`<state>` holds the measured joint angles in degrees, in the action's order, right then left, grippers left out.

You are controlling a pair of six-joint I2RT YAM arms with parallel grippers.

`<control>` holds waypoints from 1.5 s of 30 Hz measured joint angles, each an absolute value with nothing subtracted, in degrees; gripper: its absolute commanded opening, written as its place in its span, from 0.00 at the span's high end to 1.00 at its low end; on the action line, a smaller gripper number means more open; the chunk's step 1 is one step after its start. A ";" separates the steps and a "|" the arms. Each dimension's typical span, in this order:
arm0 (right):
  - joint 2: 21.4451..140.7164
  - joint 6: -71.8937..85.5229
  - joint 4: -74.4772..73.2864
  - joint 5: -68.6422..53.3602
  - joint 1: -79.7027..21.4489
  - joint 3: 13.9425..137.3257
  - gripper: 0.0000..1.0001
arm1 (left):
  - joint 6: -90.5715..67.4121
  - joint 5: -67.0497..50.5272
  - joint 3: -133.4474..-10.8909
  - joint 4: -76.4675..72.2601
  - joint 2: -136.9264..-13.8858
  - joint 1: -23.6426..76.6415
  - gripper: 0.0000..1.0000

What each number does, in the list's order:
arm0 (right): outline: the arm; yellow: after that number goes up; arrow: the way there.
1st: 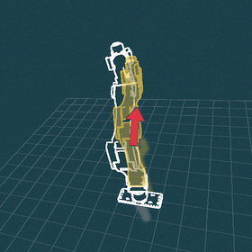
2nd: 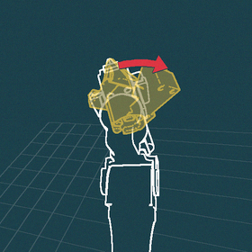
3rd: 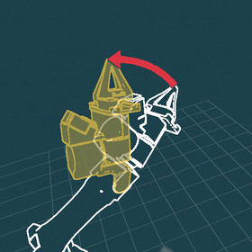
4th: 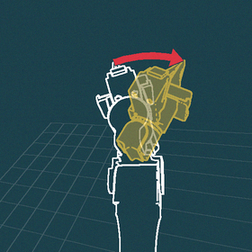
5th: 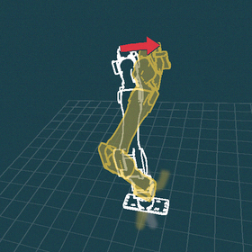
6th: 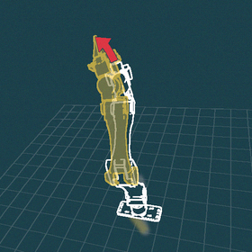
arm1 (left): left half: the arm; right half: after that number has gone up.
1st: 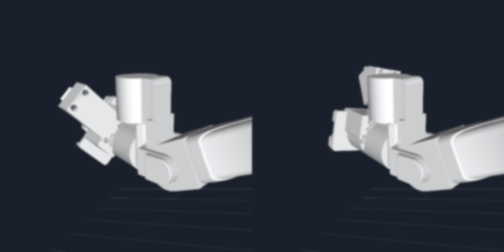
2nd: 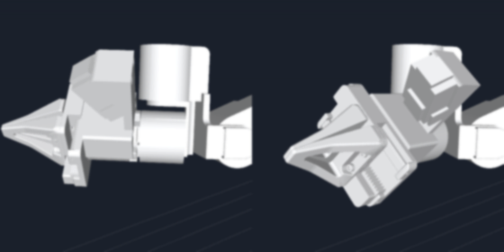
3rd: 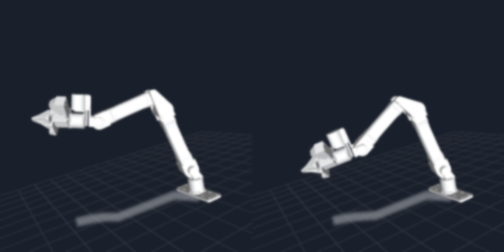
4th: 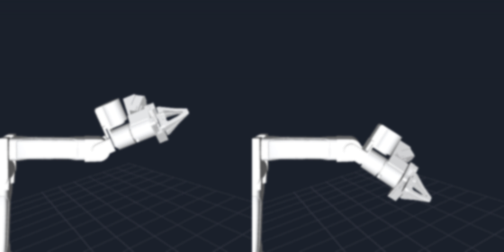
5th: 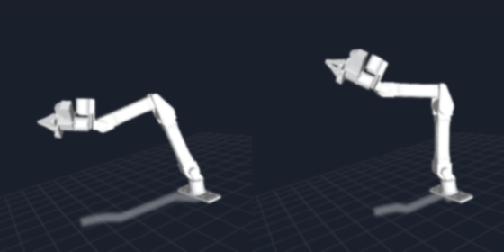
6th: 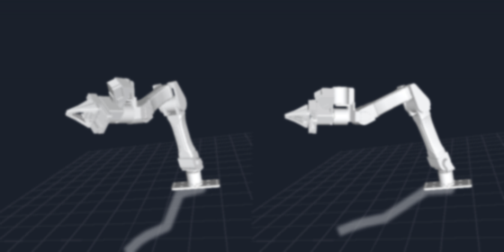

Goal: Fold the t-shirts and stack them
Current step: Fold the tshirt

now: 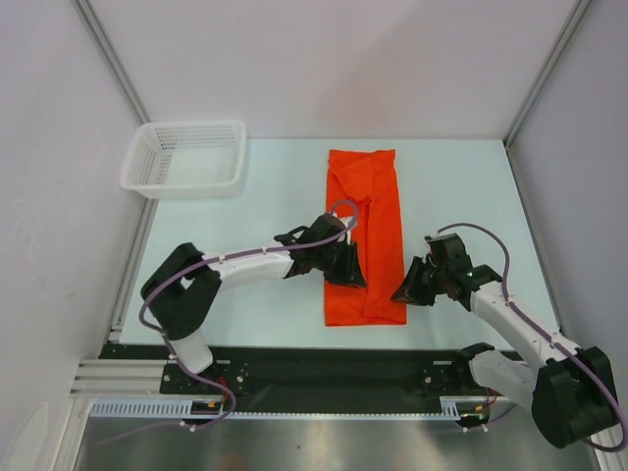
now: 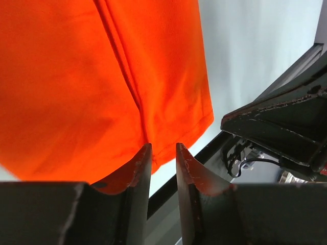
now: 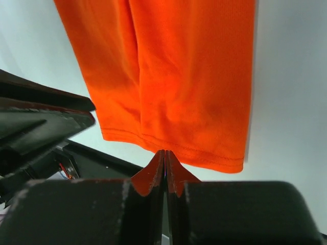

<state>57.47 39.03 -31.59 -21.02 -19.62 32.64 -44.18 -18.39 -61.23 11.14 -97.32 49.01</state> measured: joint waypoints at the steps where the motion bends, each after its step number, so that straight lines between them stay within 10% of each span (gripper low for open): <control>1: 58.63 38.98 -30.63 -21.08 -19.66 32.58 0.93 | -44.88 -18.79 -61.52 10.55 -98.70 49.43 0.70; 22: 66.43 39.83 -33.23 -11.86 -19.49 28.91 0.99 | -50.72 -19.35 -61.49 10.61 -108.20 55.35 0.71; 31: 57.89 39.11 -39.46 -9.91 -17.04 30.70 0.58 | -45.76 -10.57 -61.49 21.45 -96.99 56.55 0.29; 45: 62.96 35.33 -38.02 -17.96 -10.98 30.30 0.51 | -48.12 -12.91 -31.42 20.18 -73.28 50.61 0.30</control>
<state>62.96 35.33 -38.02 -17.96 -10.98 30.30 -48.12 -12.91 -31.42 20.18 -73.28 50.61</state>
